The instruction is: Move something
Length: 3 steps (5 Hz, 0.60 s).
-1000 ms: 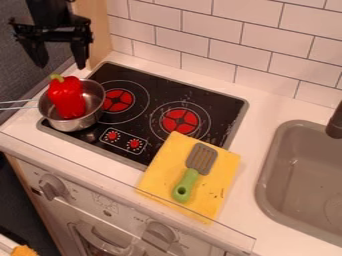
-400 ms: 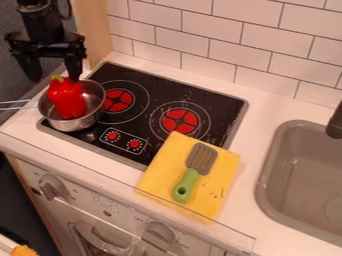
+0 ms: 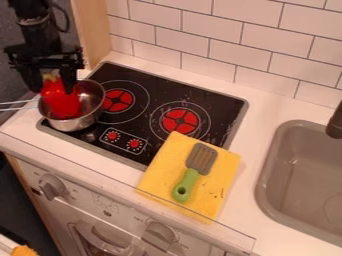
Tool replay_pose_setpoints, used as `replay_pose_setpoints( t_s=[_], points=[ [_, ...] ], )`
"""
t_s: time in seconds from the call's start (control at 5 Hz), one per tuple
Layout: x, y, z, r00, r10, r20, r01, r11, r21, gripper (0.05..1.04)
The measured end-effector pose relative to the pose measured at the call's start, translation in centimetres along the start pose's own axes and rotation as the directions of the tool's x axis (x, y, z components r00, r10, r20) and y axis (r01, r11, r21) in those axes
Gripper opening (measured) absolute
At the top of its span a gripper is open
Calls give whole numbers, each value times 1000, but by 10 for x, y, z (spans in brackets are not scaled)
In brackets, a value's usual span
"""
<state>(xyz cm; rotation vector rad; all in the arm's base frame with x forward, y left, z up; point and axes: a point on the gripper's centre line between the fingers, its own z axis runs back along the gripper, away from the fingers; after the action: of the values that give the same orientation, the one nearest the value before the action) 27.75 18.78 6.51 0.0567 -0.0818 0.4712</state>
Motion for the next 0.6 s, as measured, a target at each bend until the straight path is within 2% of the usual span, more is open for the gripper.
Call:
replay_pose_setpoints(
  t_s=[0.2, 0.4, 0.6],
  points=[
    [2, 1, 1, 1000, 3, 9, -3, 1000, 6, 443],
    [3, 1, 1, 1000, 1, 13, -1, 1000, 6, 251],
    [3, -3, 2, 1000, 0, 17, 0, 1000, 1, 243]
  ],
)
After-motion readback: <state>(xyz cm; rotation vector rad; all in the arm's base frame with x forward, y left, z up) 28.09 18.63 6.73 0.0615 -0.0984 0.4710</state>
